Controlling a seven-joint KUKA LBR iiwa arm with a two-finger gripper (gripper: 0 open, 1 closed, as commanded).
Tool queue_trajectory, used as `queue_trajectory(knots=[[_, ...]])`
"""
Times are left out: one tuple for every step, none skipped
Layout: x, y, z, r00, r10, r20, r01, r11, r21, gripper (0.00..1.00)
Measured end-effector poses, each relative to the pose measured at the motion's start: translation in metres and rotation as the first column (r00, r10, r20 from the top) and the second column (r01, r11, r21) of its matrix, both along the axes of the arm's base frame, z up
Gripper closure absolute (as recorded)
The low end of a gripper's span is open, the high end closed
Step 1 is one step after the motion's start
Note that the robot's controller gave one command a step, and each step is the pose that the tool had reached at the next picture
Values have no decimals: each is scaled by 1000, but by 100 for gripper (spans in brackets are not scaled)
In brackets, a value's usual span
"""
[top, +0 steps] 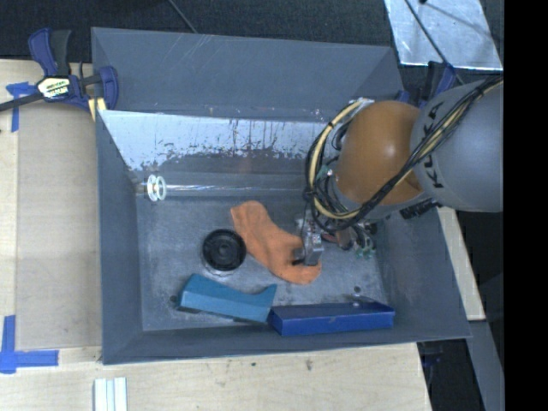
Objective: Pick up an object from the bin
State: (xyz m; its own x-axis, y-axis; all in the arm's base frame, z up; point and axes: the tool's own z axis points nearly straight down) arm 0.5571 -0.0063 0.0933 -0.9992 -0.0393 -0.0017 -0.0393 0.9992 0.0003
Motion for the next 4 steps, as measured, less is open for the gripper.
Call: queue_trajectory(knots=[[0,0,0,1000,0,0,0,1000,0,100],[0,0,0,1000,0,0,0,1000,0,100],[0,0,0,1000,-1,0,1,1000,0,100],[0,0,0,1000,-1,0,1,1000,0,100]])
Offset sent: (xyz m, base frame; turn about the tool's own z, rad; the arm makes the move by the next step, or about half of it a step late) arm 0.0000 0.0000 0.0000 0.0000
